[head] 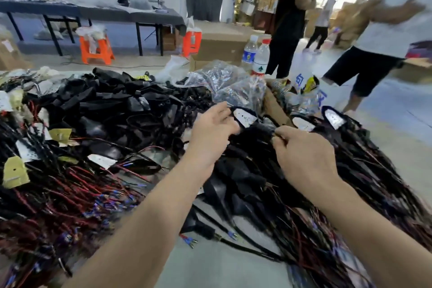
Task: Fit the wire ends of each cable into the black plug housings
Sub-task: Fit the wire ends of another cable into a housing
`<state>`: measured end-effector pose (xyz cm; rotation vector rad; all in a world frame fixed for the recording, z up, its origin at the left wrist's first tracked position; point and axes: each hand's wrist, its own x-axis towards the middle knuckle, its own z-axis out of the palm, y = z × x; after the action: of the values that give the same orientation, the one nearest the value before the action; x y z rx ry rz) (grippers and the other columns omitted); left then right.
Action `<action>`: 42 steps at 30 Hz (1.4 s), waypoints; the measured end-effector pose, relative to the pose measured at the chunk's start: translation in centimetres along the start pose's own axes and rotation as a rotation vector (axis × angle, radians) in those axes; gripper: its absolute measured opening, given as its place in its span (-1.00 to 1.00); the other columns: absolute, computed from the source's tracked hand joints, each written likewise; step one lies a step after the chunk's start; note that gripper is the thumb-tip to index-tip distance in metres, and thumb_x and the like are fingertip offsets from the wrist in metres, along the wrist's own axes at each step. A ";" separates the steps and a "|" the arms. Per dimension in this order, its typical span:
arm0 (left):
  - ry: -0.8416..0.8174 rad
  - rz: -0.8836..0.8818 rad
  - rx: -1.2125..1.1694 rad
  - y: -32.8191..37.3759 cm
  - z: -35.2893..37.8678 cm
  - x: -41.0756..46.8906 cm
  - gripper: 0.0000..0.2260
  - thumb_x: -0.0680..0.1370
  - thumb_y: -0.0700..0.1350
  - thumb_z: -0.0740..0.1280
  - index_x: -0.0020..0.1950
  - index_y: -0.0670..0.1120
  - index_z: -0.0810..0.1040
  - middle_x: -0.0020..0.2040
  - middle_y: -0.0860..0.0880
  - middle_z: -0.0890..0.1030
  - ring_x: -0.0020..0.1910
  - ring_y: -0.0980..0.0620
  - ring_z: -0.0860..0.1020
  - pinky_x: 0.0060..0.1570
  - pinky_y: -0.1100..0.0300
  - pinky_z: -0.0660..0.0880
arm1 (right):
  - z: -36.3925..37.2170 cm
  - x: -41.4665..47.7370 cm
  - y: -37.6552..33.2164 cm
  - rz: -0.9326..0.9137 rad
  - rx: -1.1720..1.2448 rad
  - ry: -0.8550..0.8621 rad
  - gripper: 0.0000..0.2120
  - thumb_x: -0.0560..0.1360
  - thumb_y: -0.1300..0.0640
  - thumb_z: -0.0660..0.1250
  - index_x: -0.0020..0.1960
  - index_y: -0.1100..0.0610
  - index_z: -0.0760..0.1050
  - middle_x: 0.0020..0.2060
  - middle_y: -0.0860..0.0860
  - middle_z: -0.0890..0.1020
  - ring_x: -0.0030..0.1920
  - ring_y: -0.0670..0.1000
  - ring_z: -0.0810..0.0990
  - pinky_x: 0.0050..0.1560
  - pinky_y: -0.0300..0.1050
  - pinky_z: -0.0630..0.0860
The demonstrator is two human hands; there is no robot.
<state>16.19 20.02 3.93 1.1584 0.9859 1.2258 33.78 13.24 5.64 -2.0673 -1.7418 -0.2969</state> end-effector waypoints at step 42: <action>0.482 0.084 1.698 -3.0 -24.2 -5.2 -0.37 0.67 0.22 0.11 0.66 -0.09 0.24 0.65 -0.17 0.22 0.64 -0.12 0.16 0.63 -0.05 -0.04 | 14.1 4.5 -26.8 -0.440 0.387 -0.429 -0.40 0.57 0.15 0.28 0.59 0.04 0.22 0.38 0.15 0.46 0.33 0.26 0.47 0.27 0.13 0.42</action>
<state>-7.56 17.75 -3.24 2.1527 2.5554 0.4869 7.02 26.96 -0.28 -1.5316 -2.2847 0.3662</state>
